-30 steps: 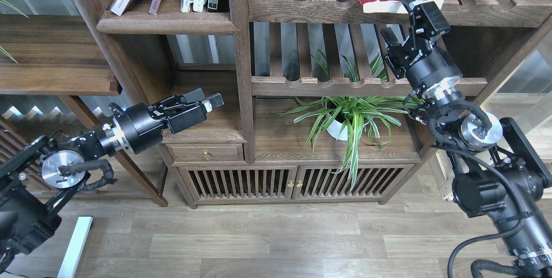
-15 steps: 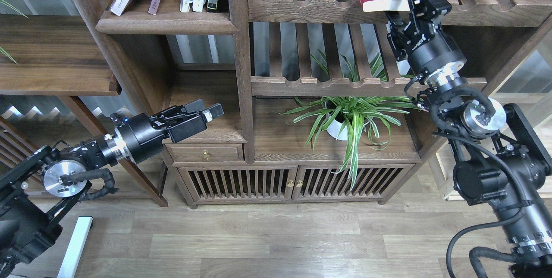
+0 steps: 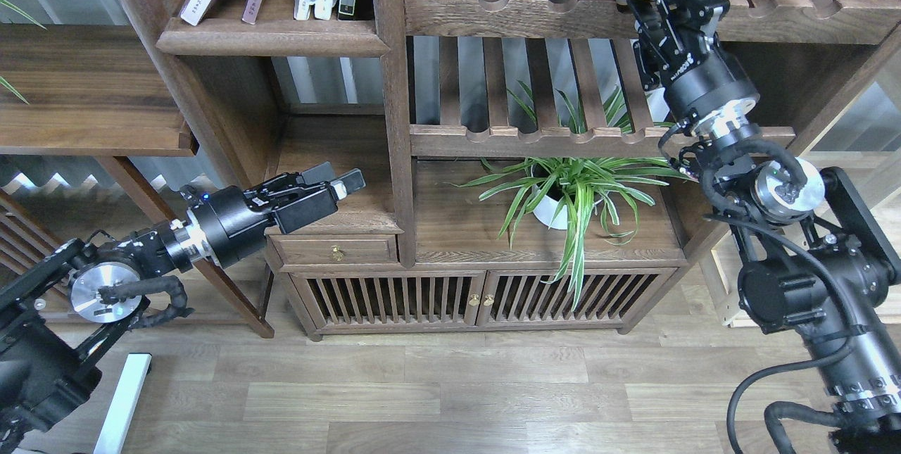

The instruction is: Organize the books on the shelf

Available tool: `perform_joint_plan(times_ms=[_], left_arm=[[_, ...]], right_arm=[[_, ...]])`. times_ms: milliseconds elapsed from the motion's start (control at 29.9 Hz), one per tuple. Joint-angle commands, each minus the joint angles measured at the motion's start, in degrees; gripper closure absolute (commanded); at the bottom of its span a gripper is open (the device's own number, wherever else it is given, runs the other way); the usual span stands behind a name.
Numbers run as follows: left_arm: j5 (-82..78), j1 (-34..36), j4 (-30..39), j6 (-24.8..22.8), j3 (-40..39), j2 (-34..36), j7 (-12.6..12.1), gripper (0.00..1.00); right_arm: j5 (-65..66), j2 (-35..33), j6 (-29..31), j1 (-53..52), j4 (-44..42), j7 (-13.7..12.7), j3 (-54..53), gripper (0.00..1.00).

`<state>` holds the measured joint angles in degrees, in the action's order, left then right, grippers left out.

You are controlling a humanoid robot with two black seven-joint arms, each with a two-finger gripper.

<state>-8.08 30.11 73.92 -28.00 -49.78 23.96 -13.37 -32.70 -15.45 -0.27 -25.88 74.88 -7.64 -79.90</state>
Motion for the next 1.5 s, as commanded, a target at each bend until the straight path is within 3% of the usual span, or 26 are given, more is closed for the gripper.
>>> perform_joint_plan(times_ms=[0,134,368,970,1471], left_arm=[[0.0,-0.1,0.0,0.0,-0.3,0.0,0.0,0.01],[0.0,-0.2,0.0,0.0,-0.4,-0.1,0.0,0.01],[0.7,0.0,-0.8,0.0,-2.2,-0.9,0.2,0.01],[19.7,1.9,-2.1,0.0,-6.5,-8.2,0.5,0.01],[35.5,8.8,-2.1,0.0,-5.8,-14.1,-0.6,0.02]], right_arm=[[0.0,0.2,0.7,0.2,0.0,0.3,-0.1,0.85],[-0.1,0.7,1.6,0.3,0.0,2.1,-0.4,0.93],[-0.3,0.9,4.0,0.7,0.1,2.4,-0.8,0.96],[-0.9,2.5,28.3,9.3,1.5,1.4,1.1,1.00],[-0.9,2.6,28.3,10.9,1.7,1.4,6.5,1.00]])
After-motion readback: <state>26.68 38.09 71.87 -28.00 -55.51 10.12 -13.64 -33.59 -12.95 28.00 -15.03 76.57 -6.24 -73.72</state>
